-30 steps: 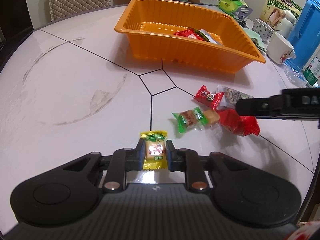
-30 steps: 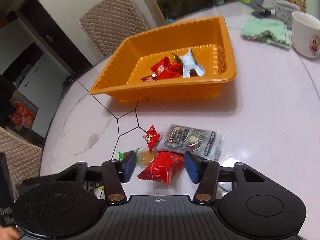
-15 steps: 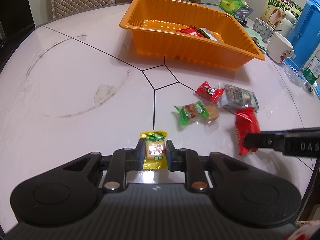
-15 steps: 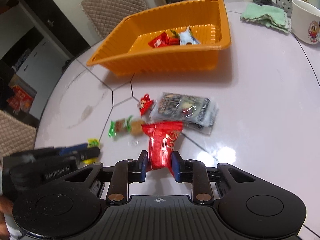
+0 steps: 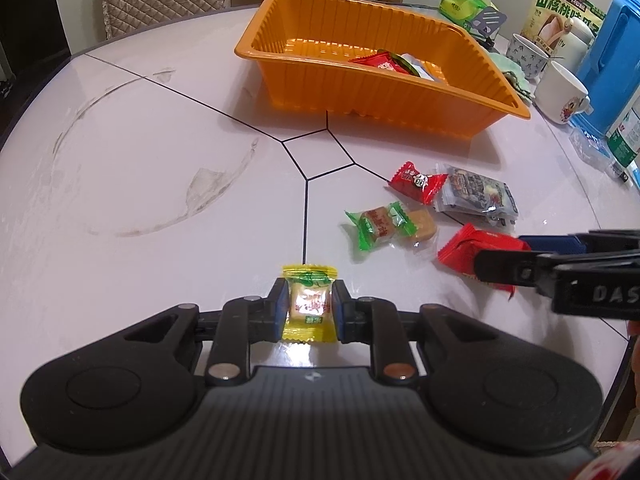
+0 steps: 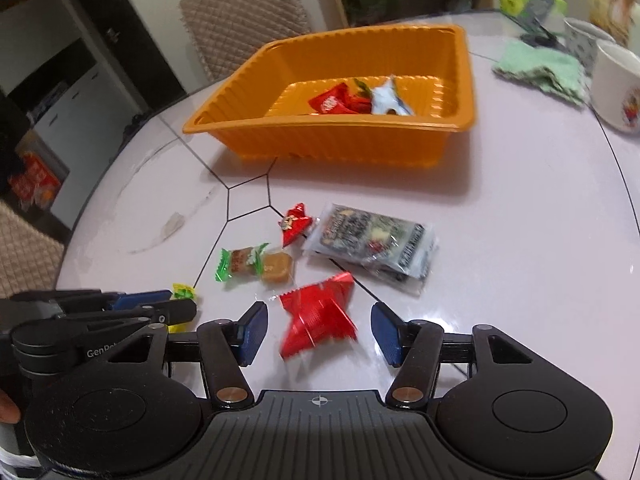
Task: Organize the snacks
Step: 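Carry both held candies up and over the orange tray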
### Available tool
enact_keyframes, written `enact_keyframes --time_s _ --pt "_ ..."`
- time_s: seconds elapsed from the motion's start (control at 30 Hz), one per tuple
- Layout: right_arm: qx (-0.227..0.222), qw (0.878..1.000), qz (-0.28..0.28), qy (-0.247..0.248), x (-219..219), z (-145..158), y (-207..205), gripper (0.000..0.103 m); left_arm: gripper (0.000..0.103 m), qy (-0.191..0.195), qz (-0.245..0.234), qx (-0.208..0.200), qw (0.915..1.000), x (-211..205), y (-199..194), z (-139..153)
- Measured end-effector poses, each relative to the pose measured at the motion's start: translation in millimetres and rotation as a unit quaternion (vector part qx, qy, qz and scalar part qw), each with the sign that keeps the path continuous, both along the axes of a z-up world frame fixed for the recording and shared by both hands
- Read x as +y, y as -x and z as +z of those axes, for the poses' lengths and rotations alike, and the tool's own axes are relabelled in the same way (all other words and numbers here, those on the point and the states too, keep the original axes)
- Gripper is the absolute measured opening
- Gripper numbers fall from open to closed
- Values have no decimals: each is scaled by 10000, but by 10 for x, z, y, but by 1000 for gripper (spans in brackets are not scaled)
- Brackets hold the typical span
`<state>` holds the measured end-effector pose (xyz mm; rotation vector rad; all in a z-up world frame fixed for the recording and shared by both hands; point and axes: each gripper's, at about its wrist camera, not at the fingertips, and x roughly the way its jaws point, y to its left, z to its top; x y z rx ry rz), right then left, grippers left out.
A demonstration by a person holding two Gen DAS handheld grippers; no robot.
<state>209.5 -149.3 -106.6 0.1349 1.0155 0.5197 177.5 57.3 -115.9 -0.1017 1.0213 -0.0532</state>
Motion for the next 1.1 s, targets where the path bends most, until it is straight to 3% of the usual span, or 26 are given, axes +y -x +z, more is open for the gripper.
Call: enact_keyframes --time_s 0.13,0.2,0.33,0.83,1.1 --pt "-77 9992 310 241 134 -52 -28 55 19 -40 -35 8 10000 -12 -7 -1" --pt "-88 9983 417 395 185 -77 -25 39 19 -59 -52 15 10000 -16 -6 -2" --pt "-7 9979 475 433 192 -126 -15 29 19 -90 -75 30 9999 -20 -14 -1" --pt "39 9991 379 192 75 -61 20 27 18 -68 -42 18 10000 -1 -25 18" --pt "-11 9996 278 -30 -11 74 -14 27 18 -9 -17 -280 9996 57 -51 268"
